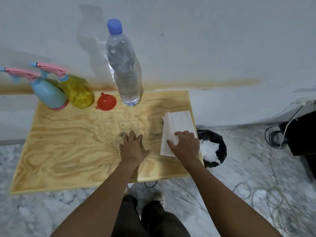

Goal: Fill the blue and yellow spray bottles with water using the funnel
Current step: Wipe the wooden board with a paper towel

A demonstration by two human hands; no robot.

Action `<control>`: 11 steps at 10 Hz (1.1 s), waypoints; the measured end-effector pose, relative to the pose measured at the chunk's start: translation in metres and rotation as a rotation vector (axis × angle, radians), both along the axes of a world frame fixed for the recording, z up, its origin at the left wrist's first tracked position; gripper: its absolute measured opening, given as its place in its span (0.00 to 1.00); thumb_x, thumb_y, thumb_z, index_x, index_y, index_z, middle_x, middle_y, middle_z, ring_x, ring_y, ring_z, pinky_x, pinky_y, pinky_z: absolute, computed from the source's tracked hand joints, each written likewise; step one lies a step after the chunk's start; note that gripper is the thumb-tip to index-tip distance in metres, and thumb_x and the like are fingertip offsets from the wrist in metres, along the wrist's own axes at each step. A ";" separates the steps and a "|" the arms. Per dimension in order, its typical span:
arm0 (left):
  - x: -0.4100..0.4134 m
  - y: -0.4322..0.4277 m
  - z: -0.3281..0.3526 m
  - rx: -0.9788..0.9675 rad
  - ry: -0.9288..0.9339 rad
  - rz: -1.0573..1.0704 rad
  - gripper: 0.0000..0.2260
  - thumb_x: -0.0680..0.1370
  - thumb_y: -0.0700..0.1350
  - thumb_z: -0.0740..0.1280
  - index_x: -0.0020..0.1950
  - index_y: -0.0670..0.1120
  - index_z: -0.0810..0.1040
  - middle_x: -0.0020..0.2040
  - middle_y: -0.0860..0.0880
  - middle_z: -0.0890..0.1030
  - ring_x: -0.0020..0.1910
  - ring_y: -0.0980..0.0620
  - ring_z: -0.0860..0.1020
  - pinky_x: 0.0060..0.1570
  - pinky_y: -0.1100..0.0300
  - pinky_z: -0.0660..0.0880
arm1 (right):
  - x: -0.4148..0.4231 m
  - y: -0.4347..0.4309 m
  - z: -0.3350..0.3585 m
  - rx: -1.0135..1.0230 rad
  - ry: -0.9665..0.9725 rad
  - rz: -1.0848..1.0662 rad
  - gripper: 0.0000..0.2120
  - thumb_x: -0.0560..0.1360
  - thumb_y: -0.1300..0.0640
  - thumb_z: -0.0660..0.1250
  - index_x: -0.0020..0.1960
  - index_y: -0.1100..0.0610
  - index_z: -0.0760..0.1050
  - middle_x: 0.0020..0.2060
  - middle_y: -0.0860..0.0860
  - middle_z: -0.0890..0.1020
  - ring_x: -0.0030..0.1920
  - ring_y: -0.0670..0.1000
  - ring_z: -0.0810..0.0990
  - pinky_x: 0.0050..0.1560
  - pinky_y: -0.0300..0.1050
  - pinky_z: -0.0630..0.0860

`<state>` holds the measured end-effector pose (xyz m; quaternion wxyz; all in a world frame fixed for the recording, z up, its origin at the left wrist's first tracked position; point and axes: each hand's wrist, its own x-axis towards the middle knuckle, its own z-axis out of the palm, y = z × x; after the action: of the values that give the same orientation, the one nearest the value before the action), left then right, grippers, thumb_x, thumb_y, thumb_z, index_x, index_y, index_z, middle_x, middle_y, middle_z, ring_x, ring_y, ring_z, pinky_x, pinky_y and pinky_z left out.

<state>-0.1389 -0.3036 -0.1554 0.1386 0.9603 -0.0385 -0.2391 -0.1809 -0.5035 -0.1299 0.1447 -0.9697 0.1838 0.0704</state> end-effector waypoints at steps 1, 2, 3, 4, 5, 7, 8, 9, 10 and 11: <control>0.000 0.001 -0.003 -0.017 0.011 0.022 0.37 0.71 0.65 0.71 0.77 0.55 0.64 0.81 0.47 0.51 0.80 0.42 0.48 0.73 0.38 0.58 | 0.005 0.003 -0.006 -0.003 -0.014 -0.004 0.23 0.75 0.37 0.66 0.62 0.50 0.77 0.56 0.50 0.79 0.59 0.53 0.75 0.57 0.49 0.67; -0.001 0.002 -0.003 -0.025 0.008 0.027 0.38 0.71 0.65 0.71 0.77 0.56 0.63 0.81 0.47 0.50 0.80 0.42 0.48 0.74 0.37 0.57 | 0.008 0.005 -0.008 0.029 -0.048 -0.020 0.18 0.76 0.40 0.66 0.59 0.49 0.80 0.54 0.49 0.80 0.57 0.53 0.76 0.55 0.49 0.67; -0.002 0.001 -0.002 -0.033 0.007 0.038 0.38 0.72 0.64 0.71 0.78 0.56 0.63 0.82 0.47 0.49 0.80 0.42 0.47 0.75 0.38 0.55 | 0.009 0.005 -0.010 0.046 -0.063 -0.012 0.13 0.78 0.44 0.64 0.55 0.48 0.82 0.52 0.48 0.81 0.55 0.51 0.77 0.55 0.48 0.67; -0.002 0.001 -0.002 -0.043 0.010 0.045 0.38 0.72 0.64 0.71 0.78 0.56 0.62 0.82 0.48 0.49 0.80 0.42 0.46 0.75 0.38 0.54 | 0.007 0.006 -0.010 0.113 -0.115 -0.032 0.11 0.78 0.45 0.65 0.53 0.48 0.82 0.51 0.48 0.82 0.53 0.51 0.77 0.54 0.48 0.68; -0.003 0.001 -0.002 -0.065 0.013 0.057 0.38 0.72 0.63 0.72 0.78 0.56 0.62 0.82 0.48 0.48 0.80 0.43 0.46 0.76 0.38 0.53 | 0.004 0.007 -0.006 0.225 -0.195 -0.041 0.09 0.78 0.48 0.67 0.50 0.51 0.82 0.48 0.47 0.83 0.49 0.50 0.79 0.51 0.47 0.70; -0.004 0.001 0.000 -0.066 0.013 0.060 0.39 0.71 0.63 0.72 0.78 0.56 0.62 0.82 0.48 0.48 0.80 0.42 0.47 0.76 0.38 0.53 | -0.006 0.016 0.012 0.458 -0.233 -0.033 0.08 0.78 0.50 0.68 0.51 0.54 0.80 0.43 0.43 0.83 0.42 0.41 0.77 0.40 0.29 0.68; -0.004 0.001 0.001 -0.066 0.012 0.058 0.39 0.72 0.63 0.72 0.78 0.55 0.62 0.82 0.47 0.48 0.80 0.42 0.46 0.76 0.39 0.53 | -0.006 0.017 0.019 0.485 -0.247 -0.055 0.08 0.78 0.50 0.67 0.51 0.54 0.79 0.42 0.41 0.81 0.42 0.41 0.77 0.40 0.28 0.67; -0.004 0.001 0.001 -0.065 0.011 0.057 0.38 0.72 0.63 0.72 0.78 0.55 0.62 0.82 0.47 0.48 0.80 0.42 0.47 0.76 0.38 0.53 | -0.004 0.016 0.026 0.507 -0.267 -0.078 0.08 0.78 0.50 0.67 0.52 0.54 0.79 0.41 0.41 0.80 0.42 0.41 0.78 0.42 0.33 0.72; -0.003 0.001 0.000 -0.071 0.021 0.053 0.38 0.72 0.63 0.72 0.78 0.55 0.62 0.82 0.47 0.48 0.80 0.42 0.46 0.76 0.38 0.53 | -0.002 0.011 0.032 0.510 -0.282 -0.107 0.09 0.79 0.49 0.66 0.53 0.54 0.77 0.43 0.43 0.82 0.44 0.43 0.80 0.47 0.42 0.77; -0.003 0.001 0.000 -0.071 0.024 0.052 0.38 0.72 0.63 0.72 0.78 0.55 0.62 0.82 0.48 0.47 0.80 0.42 0.46 0.76 0.38 0.53 | -0.001 0.005 0.037 0.496 -0.281 -0.127 0.10 0.80 0.50 0.63 0.55 0.55 0.76 0.45 0.46 0.83 0.47 0.48 0.81 0.48 0.46 0.78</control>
<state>-0.1423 -0.3026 -0.1552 0.1793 0.9525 -0.0206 -0.2455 -0.1818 -0.4981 -0.0928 0.4055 -0.8916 0.1994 -0.0311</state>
